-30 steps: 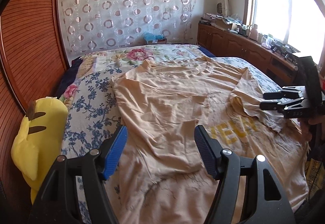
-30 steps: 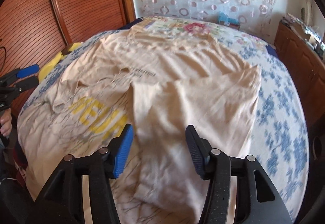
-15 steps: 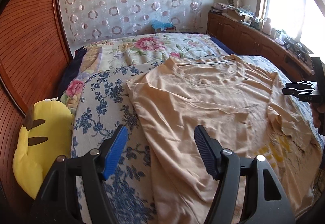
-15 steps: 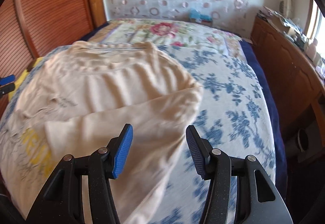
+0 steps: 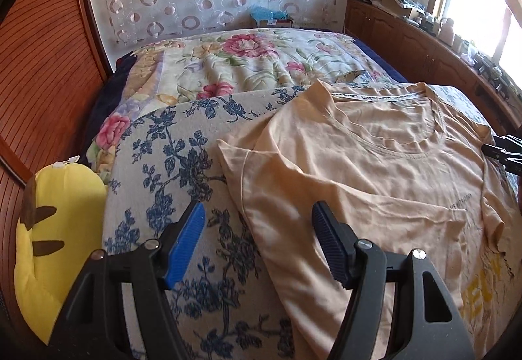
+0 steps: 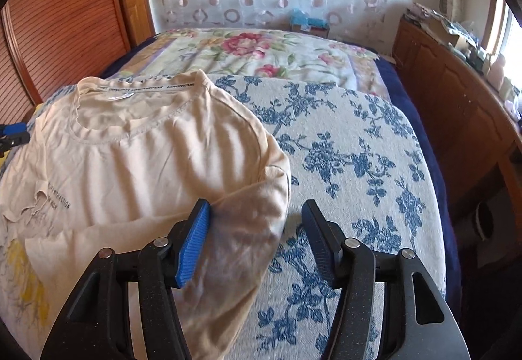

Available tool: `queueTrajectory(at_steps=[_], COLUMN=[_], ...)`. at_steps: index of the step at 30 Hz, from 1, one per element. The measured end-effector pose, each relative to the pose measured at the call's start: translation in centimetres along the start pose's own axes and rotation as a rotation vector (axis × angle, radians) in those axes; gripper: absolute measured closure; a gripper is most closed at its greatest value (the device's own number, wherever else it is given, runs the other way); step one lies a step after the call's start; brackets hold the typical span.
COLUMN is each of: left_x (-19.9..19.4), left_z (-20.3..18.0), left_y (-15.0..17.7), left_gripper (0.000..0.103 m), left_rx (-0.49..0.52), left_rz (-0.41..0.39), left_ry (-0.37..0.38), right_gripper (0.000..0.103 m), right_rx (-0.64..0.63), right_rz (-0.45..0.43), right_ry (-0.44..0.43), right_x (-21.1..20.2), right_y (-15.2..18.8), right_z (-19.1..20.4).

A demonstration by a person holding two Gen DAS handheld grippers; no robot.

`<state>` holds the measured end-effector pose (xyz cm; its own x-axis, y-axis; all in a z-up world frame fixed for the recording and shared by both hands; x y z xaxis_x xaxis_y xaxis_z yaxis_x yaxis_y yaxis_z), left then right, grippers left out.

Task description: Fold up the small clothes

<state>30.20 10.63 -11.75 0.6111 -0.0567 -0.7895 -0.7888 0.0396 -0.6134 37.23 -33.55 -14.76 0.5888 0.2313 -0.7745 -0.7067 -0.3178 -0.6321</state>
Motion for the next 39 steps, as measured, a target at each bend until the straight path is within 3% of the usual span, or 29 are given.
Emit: queueTrajectory(at_steps=[13,14,19,25,28,31,33,36,39], left_x=[2.1,2.0,1.7,-0.2,-2.3,-4.0,-5.5,-7.5,-9.9], left_z=[0.1,0.0,-0.2,-1.0,-1.6,-2.3,-2.8,-3.7,-4.2], left_y=[-2.0,-2.1,-2.1,-2.0,-1.8,-1.5,-0.7,0.4,2.3], left_gripper=[0.037,0.042,0.094,0.100,0.100,0.100,0.100,0.100,0.100], left_rx=[0.005,0.004,0.022,0.034,0.040,0.049,0.057,0.070,0.079], left_rz=[0.008,0.005,0.003,-0.045,-0.091,-0.119,-0.138,-0.167,-0.201], left_ry=[0.059,0.066,0.082,0.116,0.133,0.142,0.160,0.171,0.171], right_gripper=[0.039,0.039,0.039,0.039,0.048,0.068,0.093,0.099,0.099], right_rx=[0.001,0.001,-0.003,-0.012,-0.028,-0.077,-0.090,-0.088,-0.056], right_rz=[-0.001,-0.001,-0.003,-0.002,-0.001,0.006,0.015,0.006,-0.062], right_ry=[0.003,0.002,0.006,0.001,-0.018,-0.037,-0.011,-0.036,-0.085], right_x=[0.2,0.2,0.2,0.4,0.4,0.8,1.4,1.3,-0.7], right_y=[0.0,0.0,0.0,0.0,-0.2,-1.0,-1.8,-2.4,-2.5], right_z=[-0.1,-0.1,0.0,-0.1,0.2,0.9,1.3,1.6,2.0])
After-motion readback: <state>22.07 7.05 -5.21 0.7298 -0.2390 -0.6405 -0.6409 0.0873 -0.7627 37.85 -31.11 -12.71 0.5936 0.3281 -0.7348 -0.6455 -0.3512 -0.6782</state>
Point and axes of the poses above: each gripper's, at about its wrist camera, not at the fingertips, and x roughly the way its jaws point, z to its left, y to its underside, the point moved 1 cm from there along x, roughly the way its jaws point, and after that the axes turned 1 degree about -y, right-handed, at the moved point
